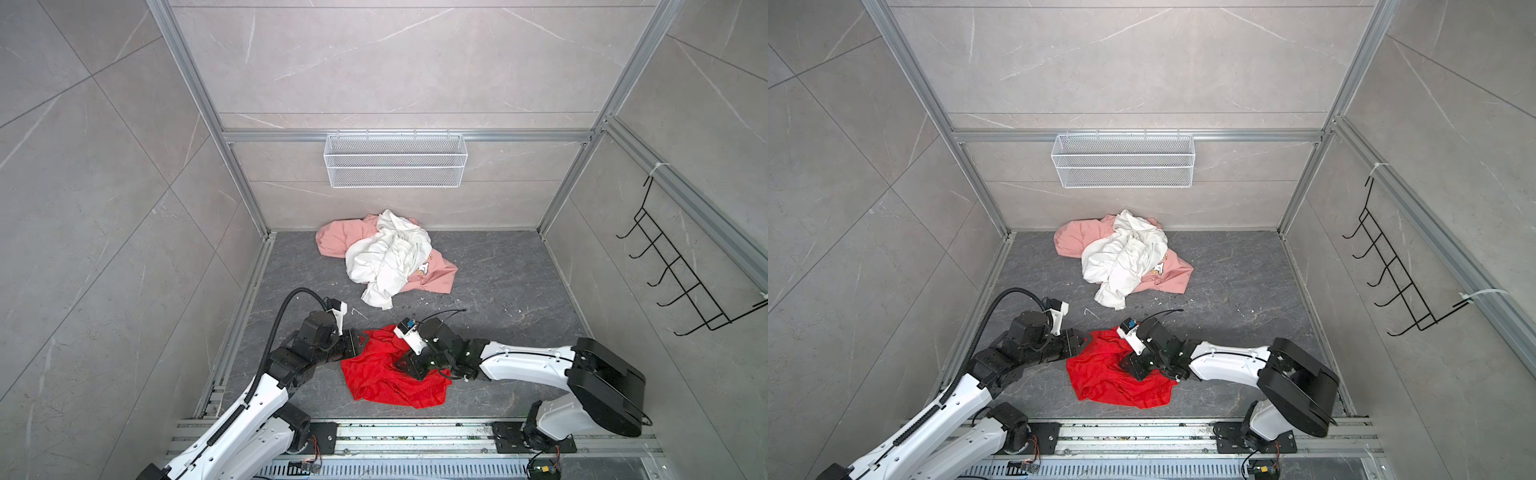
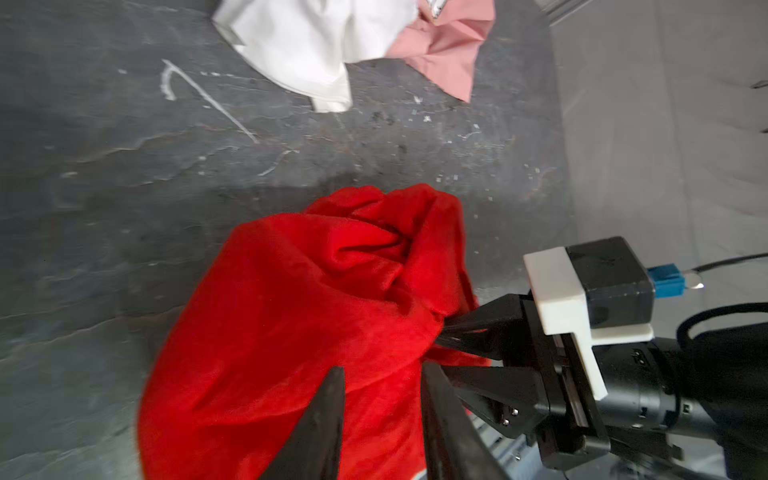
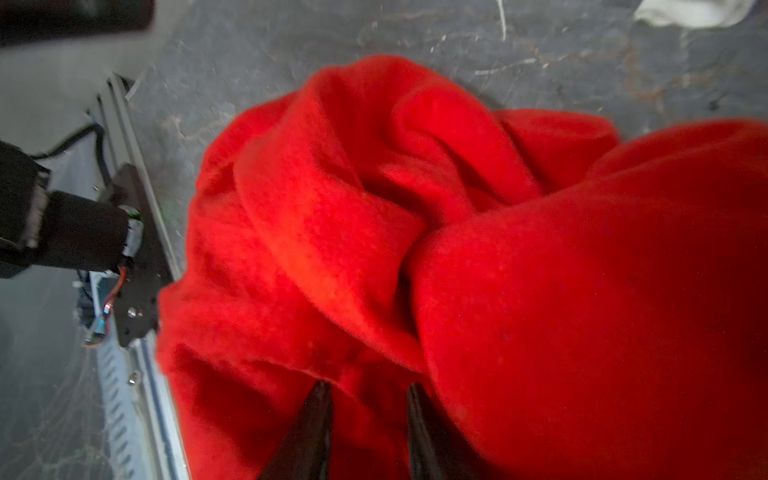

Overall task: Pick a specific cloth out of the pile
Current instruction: 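Lower the red cloth onto the floor with both grippers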

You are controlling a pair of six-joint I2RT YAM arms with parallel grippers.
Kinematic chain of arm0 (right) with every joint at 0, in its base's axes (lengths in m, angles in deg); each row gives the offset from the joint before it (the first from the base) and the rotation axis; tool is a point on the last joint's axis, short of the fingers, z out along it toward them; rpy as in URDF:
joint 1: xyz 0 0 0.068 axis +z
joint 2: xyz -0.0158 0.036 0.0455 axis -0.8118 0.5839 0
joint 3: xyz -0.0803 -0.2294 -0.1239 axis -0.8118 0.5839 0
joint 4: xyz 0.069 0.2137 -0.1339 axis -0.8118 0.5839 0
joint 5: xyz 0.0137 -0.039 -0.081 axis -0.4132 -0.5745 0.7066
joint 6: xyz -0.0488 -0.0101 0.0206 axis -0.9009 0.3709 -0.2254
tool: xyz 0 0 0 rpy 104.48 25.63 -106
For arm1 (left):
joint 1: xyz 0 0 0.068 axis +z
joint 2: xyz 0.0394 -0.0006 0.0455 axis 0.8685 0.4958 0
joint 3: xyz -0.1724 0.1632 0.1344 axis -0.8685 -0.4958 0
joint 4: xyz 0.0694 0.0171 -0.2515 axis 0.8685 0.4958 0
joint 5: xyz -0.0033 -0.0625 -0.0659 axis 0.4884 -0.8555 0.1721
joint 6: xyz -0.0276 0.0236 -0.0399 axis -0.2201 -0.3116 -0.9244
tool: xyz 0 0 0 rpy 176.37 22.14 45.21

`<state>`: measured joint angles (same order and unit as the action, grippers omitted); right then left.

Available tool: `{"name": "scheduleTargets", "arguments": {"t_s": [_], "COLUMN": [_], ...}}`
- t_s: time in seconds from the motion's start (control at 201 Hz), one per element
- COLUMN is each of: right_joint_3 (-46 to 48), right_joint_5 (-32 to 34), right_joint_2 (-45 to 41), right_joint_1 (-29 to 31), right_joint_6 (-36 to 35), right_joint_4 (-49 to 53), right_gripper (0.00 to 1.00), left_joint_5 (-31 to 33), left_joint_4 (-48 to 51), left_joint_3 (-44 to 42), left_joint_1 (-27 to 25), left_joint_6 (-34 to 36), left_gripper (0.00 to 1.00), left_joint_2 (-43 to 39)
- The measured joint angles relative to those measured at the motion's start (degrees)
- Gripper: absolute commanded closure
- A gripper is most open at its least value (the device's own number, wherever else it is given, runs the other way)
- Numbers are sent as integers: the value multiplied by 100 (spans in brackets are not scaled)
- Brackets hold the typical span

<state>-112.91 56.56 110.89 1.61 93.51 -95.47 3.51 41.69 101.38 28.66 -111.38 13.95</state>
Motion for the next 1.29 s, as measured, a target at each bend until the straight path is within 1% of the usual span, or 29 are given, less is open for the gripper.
{"name": "scheduleTargets", "arguments": {"t_s": [0.105,0.209,0.309,0.433,0.548,0.767,0.931,1.066,1.295], "right_joint_3": [9,2,0,-85,-190,-293,-286,-236,35], "right_joint_5": [42,101,129,55,2,-203,-249,-245,-199], "right_joint_2": [-468,-684,-680,-466,-149,365,603,774,1143], "right_joint_1": [-2,-39,-229,-699,-929,-946,-968,-1036,-1093], "right_joint_6": [254,444,557,645,667,682,684,728,859], "right_joint_4": [-70,-177,-323,-439,-555,-822,-1023,-1204,-1589], "right_gripper": [67,68,69,69,69,69,69,70,71], "left_joint_5": [-476,-861,-1064,-1191,-1174,-918,-636,-474,-422], "left_joint_4": [-267,-713,-973,-1056,-1060,-1099,-1139,-1228,-1547], "left_joint_3": [0,-83,-240,-315,-317,-334,-566,-813,-1075], "left_joint_1": [-70,-162,-214,-275,-442,-804,-815,-815,-815], "left_joint_6": [42,39,55,81,90,103,136,116,-11], "left_gripper": [74,78,85,88,89,94,99,100,100], "left_joint_2": [0,0,26,297,564,1058,1340,1530,1845]}}
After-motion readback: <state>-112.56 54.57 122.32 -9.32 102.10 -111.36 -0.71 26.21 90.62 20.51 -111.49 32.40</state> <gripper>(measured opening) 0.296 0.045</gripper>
